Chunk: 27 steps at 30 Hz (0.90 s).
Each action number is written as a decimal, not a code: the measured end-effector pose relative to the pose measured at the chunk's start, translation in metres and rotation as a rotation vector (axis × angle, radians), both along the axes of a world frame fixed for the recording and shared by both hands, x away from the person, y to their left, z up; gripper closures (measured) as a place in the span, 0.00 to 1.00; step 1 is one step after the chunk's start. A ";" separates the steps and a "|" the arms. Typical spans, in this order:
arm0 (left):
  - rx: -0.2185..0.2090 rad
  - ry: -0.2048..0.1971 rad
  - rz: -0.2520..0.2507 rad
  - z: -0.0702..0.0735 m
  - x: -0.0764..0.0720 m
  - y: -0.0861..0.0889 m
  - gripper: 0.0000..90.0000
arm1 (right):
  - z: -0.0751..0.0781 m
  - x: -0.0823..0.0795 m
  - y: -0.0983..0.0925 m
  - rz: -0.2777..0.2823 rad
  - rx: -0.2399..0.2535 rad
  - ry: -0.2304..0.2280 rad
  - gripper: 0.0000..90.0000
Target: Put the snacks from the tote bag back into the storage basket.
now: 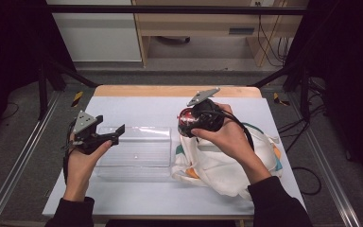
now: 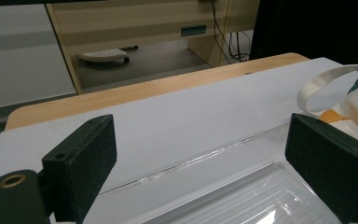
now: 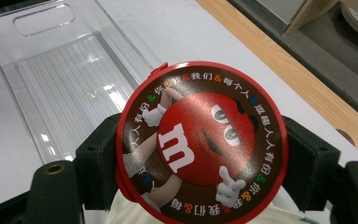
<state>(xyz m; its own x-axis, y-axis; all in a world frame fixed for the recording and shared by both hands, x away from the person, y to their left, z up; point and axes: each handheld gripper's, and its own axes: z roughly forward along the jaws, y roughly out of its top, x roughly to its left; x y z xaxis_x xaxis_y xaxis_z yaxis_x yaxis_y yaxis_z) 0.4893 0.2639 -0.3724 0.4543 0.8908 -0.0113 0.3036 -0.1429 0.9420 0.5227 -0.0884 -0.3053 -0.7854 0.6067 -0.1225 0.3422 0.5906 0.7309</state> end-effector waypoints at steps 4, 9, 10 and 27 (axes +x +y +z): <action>0.001 0.001 -0.002 -0.001 0.000 0.001 0.10 | -0.001 0.001 0.005 0.007 0.002 -0.003 0.29; 0.003 0.009 -0.006 -0.002 0.001 0.002 0.10 | -0.003 0.003 0.011 0.017 0.000 -0.007 0.29; 0.005 0.011 -0.008 -0.003 0.002 0.002 0.10 | -0.004 0.003 0.013 0.015 0.002 -0.005 0.29; -0.010 0.015 0.003 -0.001 0.001 0.012 0.10 | -0.012 0.004 0.031 0.049 -0.018 0.003 0.29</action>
